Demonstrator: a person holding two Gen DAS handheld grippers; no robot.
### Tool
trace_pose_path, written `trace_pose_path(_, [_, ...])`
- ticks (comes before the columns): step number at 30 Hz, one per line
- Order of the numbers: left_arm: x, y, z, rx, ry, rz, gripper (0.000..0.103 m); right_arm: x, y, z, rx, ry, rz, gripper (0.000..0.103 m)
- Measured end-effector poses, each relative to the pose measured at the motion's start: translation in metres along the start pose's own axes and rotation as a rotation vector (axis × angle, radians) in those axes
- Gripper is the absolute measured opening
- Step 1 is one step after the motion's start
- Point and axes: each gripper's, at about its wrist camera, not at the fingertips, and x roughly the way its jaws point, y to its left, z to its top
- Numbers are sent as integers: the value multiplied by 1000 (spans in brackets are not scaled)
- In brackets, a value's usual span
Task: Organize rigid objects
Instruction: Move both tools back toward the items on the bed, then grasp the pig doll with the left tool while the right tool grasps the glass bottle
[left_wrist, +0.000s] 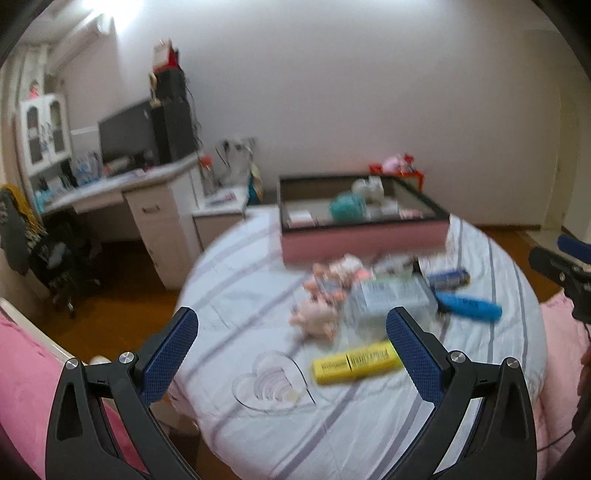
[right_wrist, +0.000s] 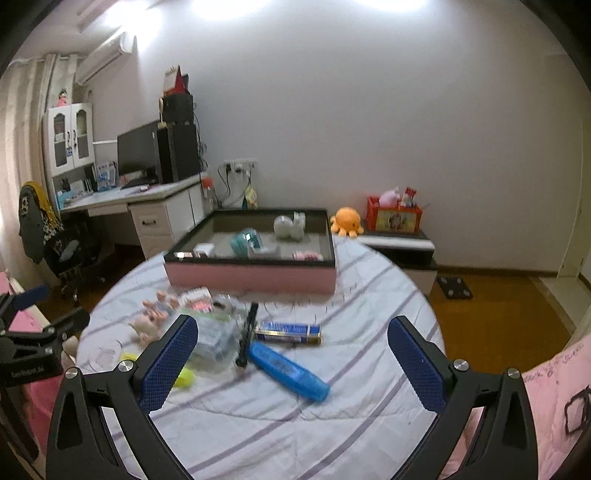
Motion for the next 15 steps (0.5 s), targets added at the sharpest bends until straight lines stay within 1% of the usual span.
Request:
trace_pose_path(3, [15, -2, -5, -3, 44, -17, 103, 13, -2, -7, 1, 39, 0, 103])
trace_pose_path(9, [41, 0, -3, -10, 89, 7, 103, 34, -7, -14, 7, 90, 4, 103])
trace_pose_path(12, [59, 4, -3, -19, 126, 9, 103, 44, -9, -14, 10, 104, 5, 103])
trace_pose_path(15, [78, 4, -3, 0, 162, 8, 103, 55, -11, -15, 15, 121, 8, 103])
